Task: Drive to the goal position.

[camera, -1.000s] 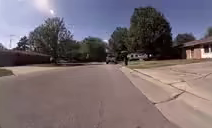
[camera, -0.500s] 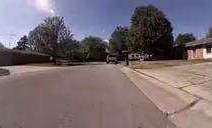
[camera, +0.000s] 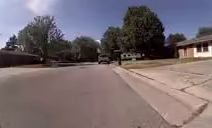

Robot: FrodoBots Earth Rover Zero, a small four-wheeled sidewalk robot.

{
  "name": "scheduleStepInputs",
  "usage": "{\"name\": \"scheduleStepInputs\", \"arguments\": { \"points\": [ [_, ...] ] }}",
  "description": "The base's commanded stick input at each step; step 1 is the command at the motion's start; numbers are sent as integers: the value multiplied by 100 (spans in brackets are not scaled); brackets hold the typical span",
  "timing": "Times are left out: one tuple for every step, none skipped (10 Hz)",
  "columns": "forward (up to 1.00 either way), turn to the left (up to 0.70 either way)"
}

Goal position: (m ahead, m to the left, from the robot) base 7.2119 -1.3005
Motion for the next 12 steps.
{"name": "scheduleStepInputs", "arguments": {
  "points": [
    [70,0],
    [70,0],
    [70,0],
    [70,0],
    [70,0],
    [70,0],
    [70,0],
    [70,0],
    [70,0],
    [70,0],
    [70,0],
    [70,0]
  ]
}}
